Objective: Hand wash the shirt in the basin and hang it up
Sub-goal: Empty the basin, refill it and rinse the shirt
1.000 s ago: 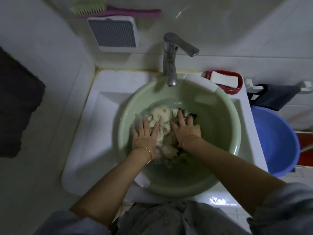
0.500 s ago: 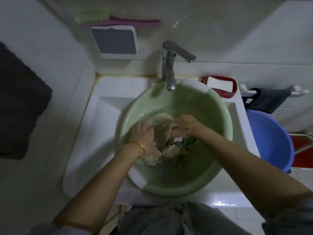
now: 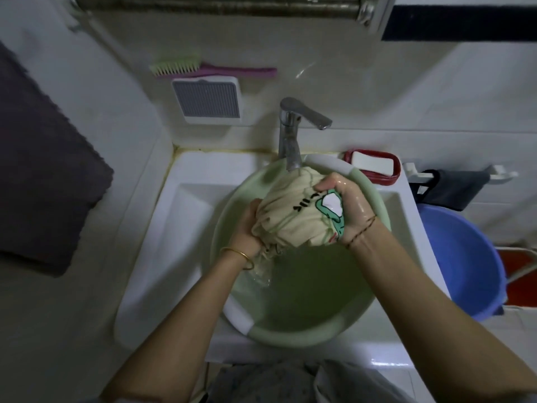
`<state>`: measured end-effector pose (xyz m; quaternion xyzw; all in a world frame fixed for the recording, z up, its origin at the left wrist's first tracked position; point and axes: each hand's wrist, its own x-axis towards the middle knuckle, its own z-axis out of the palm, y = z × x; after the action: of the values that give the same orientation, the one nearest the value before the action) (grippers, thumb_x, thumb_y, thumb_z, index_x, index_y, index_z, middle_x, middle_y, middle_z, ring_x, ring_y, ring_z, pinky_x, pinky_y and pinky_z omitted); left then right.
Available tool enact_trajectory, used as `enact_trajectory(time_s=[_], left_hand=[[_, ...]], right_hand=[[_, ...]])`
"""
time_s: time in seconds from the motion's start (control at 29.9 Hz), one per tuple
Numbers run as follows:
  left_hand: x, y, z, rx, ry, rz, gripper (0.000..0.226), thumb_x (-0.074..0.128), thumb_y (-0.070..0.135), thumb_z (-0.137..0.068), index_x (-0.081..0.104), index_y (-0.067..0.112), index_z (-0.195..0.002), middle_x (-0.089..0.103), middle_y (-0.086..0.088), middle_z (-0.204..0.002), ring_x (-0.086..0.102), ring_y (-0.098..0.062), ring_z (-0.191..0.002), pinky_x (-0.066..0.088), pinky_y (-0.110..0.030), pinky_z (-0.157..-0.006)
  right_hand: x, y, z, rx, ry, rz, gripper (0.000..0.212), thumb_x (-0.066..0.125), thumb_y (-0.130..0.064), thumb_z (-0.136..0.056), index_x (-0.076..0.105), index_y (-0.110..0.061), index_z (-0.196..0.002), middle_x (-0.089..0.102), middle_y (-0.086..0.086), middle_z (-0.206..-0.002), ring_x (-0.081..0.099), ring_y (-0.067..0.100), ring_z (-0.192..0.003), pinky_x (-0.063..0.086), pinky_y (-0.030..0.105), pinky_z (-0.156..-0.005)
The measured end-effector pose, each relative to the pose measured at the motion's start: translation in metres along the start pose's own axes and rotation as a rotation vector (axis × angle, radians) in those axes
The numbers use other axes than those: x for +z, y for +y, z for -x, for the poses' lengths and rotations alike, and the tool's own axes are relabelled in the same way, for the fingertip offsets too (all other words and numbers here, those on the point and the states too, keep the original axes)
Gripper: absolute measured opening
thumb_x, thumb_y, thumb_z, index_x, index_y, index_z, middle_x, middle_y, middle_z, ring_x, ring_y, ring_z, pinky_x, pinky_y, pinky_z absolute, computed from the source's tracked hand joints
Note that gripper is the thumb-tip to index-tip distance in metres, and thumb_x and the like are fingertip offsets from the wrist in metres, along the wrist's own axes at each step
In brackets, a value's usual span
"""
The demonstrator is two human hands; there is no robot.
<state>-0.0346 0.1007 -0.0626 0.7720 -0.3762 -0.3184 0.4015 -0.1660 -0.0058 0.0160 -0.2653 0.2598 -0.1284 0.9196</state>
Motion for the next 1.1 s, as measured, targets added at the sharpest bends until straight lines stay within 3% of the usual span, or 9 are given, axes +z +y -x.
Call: enact_trajectory(time_s=[0.1,0.2,0.33,0.53,0.67,0.77,0.87,0.97,1.1], left_hand=[[-0.007,0.013,-0.007,0.000,0.129,0.006,0.055,0.063,0.003,-0.079,0.042,0.003,-0.130,0.058,-0.013,-0.119,0.054,-0.030,-0.114,0.039,-0.014,-0.081],[-0.015,0.029,-0.013,-0.026,0.185,0.061,0.039,0.062,0.014,-0.078,0.043,0.006,-0.112,0.057,-0.008,-0.101,0.056,-0.027,-0.095,0.043,-0.027,-0.078],[-0.022,0.054,-0.014,0.028,0.095,-0.046,0.037,0.056,0.007,-0.085,0.033,0.017,-0.112,0.055,-0.008,-0.100,0.053,-0.023,-0.085,0.043,-0.034,-0.075],[-0.023,0.078,-0.011,0.193,0.024,-0.298,0.041,0.058,0.003,-0.082,0.037,0.027,-0.107,0.054,-0.003,-0.103,0.055,-0.024,-0.092,0.046,-0.032,-0.080],[-0.016,0.086,-0.007,0.218,-0.012,-0.482,0.051,0.051,-0.003,-0.077,0.031,0.039,-0.098,0.050,-0.007,-0.106,0.051,-0.030,-0.099,0.047,-0.045,-0.089],[-0.016,0.087,-0.005,0.184,-0.093,-0.467,0.051,0.057,0.004,-0.078,0.034,0.046,-0.096,0.053,-0.006,-0.108,0.054,-0.028,-0.099,0.048,-0.044,-0.091],[-0.016,0.092,-0.002,0.166,-0.164,-0.457,0.041,0.064,0.012,-0.081,0.041,0.033,-0.108,0.054,-0.006,-0.115,0.054,-0.024,-0.104,0.046,-0.035,-0.093],[-0.010,0.097,0.002,0.182,-0.171,-0.463,0.037,0.062,0.013,-0.086,0.045,0.014,-0.118,0.052,-0.004,-0.113,0.051,-0.019,-0.104,0.038,-0.021,-0.083],[-0.002,0.098,0.006,0.231,-0.136,-0.514,0.030,0.060,0.011,-0.086,0.050,0.015,-0.114,0.057,-0.006,-0.112,0.054,-0.022,-0.101,0.037,-0.022,-0.075]], right_hand=[[-0.005,-0.004,0.009,-0.047,0.198,0.191,0.024,0.048,-0.008,-0.073,0.072,-0.007,-0.071,0.066,0.014,-0.076,0.063,0.028,-0.070,0.056,0.033,-0.069],[-0.017,-0.005,0.010,-0.159,0.549,0.836,0.008,0.063,-0.010,-0.082,0.064,-0.012,-0.090,0.064,0.007,-0.085,0.060,0.023,-0.081,0.052,0.034,-0.076],[-0.029,0.007,0.006,-0.072,0.479,1.567,0.041,0.063,-0.020,-0.085,0.052,-0.012,-0.124,0.055,0.011,-0.119,0.052,0.027,-0.109,0.042,0.034,-0.096],[-0.030,0.015,0.027,-0.300,0.578,1.906,0.030,0.044,-0.008,-0.093,0.059,-0.017,-0.118,0.054,0.007,-0.120,0.051,0.024,-0.106,0.040,0.024,-0.085],[-0.028,0.005,0.045,-0.487,0.875,1.965,0.040,0.047,0.001,-0.087,0.058,-0.010,-0.123,0.050,0.012,-0.121,0.044,0.031,-0.109,0.042,0.036,-0.082],[-0.042,0.004,0.046,-0.347,1.046,1.953,0.048,0.044,-0.008,-0.090,0.044,-0.023,-0.136,0.043,0.012,-0.117,0.043,0.032,-0.102,0.034,0.034,-0.067],[-0.060,0.006,0.047,-0.254,0.923,1.672,0.057,0.046,-0.022,-0.095,0.023,-0.036,-0.145,0.045,0.010,-0.119,0.051,0.031,-0.098,0.042,0.035,-0.071],[-0.067,0.007,0.047,-0.495,0.784,1.229,0.058,0.056,-0.008,-0.089,0.038,-0.021,-0.143,0.053,0.007,-0.133,0.053,0.026,-0.118,0.042,0.036,-0.101],[-0.064,0.010,0.056,-0.608,0.828,0.989,0.055,0.059,-0.001,-0.086,0.048,-0.017,-0.137,0.056,0.002,-0.132,0.052,0.018,-0.121,0.040,0.036,-0.106]])
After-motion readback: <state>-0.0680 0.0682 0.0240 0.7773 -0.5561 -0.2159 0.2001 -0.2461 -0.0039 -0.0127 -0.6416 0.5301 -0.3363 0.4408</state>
